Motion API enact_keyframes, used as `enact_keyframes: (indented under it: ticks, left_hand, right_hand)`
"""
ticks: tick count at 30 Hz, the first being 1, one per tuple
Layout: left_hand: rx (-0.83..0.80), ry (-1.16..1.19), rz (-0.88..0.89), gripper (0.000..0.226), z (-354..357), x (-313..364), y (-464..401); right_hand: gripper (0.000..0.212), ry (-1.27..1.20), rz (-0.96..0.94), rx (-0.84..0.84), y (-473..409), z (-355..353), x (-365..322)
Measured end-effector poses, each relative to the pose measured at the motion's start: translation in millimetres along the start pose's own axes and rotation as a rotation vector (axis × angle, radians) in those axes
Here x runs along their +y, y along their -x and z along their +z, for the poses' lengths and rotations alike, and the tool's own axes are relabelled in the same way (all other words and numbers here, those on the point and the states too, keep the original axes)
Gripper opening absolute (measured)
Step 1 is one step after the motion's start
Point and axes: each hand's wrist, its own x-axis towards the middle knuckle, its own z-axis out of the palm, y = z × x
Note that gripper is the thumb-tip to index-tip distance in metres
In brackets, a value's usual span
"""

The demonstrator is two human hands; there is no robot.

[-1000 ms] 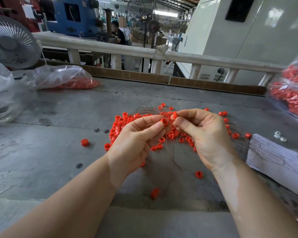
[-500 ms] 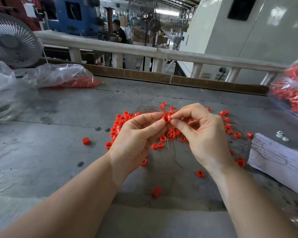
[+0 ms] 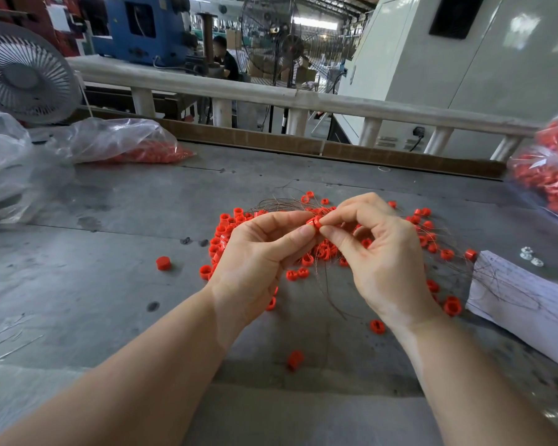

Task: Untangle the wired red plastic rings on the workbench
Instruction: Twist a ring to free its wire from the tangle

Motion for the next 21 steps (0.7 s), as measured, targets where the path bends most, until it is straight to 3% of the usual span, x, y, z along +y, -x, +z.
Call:
enact_keyframes:
  ticks: [21]
  left_hand:
    - [-0.002,-0.137,0.021,0.017,-3.9,2.0,0.7]
  right_hand:
    - [0.008,0.017,-0.082,-0.036,0.2,-1.9,1.5]
